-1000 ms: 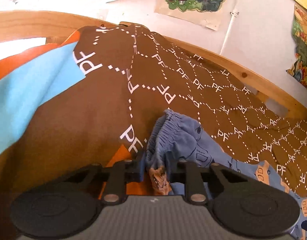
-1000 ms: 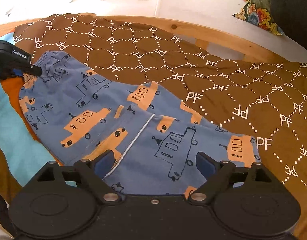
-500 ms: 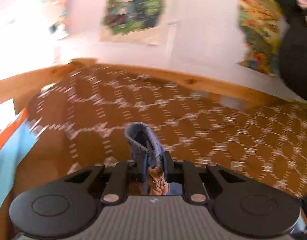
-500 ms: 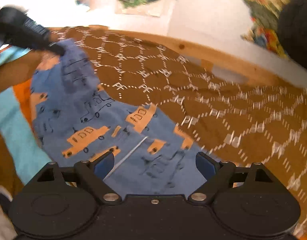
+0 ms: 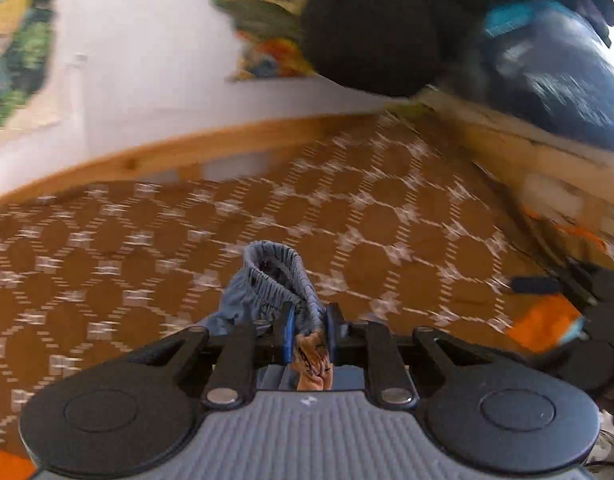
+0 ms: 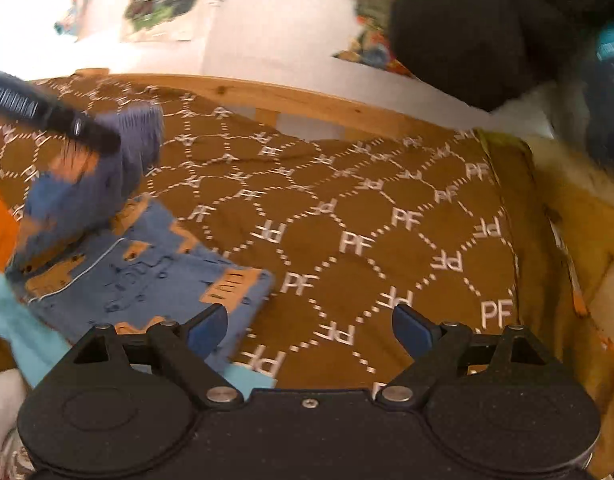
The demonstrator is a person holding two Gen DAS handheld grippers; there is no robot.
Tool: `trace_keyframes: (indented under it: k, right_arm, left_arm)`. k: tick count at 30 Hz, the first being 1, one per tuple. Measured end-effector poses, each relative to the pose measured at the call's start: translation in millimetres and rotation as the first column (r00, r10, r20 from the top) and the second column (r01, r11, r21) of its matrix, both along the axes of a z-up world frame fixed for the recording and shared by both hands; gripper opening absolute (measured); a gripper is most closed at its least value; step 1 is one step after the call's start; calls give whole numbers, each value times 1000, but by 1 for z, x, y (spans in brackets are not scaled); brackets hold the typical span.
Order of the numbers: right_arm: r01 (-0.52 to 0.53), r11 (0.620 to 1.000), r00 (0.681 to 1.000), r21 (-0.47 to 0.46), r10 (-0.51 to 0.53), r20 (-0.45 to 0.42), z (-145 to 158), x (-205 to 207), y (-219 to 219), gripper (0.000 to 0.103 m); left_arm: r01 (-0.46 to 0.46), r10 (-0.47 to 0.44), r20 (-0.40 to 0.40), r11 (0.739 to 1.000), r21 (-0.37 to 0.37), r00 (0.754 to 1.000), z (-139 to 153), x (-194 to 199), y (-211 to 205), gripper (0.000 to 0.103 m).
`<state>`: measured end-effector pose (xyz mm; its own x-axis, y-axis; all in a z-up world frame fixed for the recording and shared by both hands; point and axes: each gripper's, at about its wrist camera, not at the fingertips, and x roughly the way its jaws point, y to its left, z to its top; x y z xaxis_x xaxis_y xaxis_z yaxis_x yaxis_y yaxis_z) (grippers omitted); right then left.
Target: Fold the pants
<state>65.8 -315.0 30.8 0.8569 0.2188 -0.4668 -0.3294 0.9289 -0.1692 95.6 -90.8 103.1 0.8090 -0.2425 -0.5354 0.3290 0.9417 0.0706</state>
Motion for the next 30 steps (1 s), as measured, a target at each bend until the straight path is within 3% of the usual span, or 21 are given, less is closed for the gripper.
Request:
trace_keyframes:
  k: [6,7,8,10,16,18,21,25,26,28,30]
  right_arm:
    - [23,999,1000,36,-23,-22,-9,8,-11,90]
    - [28,999,999,29,-27,-30,-11,10,-11,90]
    - [32,999,999,22,-31,-37,-14,11,-12,90]
    - [40,999,998,14,-39,-46,-19,15,-15,90]
    - [42,996,999,78,-39,-38,-20,22,-21,90]
    - [9,994,999,106,-4,-40,-21,25,-17,89]
    - [-64,986,995,154,74,-62,-23,29,-5,80]
    - [-128,964,982,235,156,-105,-23,41,6,48]
    - [-135,955,978,264,171,-120,-23,45,8,43]
    - [-147,930,965,336,209,-157,-23,57,12,44]
    - [-152,902,944,404,254,-212,-27,70,17,44]
  left_arm:
    - [83,-83,-41,996,14,996,-31,2,-50,22]
    - [98,-96,-60,995,20,994,-37,3,-54,32]
    - [108,-106,-79,994,18,991,-43,4,-55,57]
    - [113,-110,-112,993,19,988,-54,2,-55,76]
    - [148,-141,-96,986,72,985,-71,-12,-38,80]
    - [162,-151,-128,983,81,980,-81,-12,-33,79]
    - [182,-165,-183,980,85,969,-94,-8,-27,61]
    - [199,-178,-214,977,81,961,-105,-6,-20,45]
    - [200,-179,-213,976,80,960,-104,-6,-18,34]
    - [201,-180,-212,976,85,961,-103,-4,-16,19]
    - [206,-187,-210,976,75,960,-100,-6,-14,15]
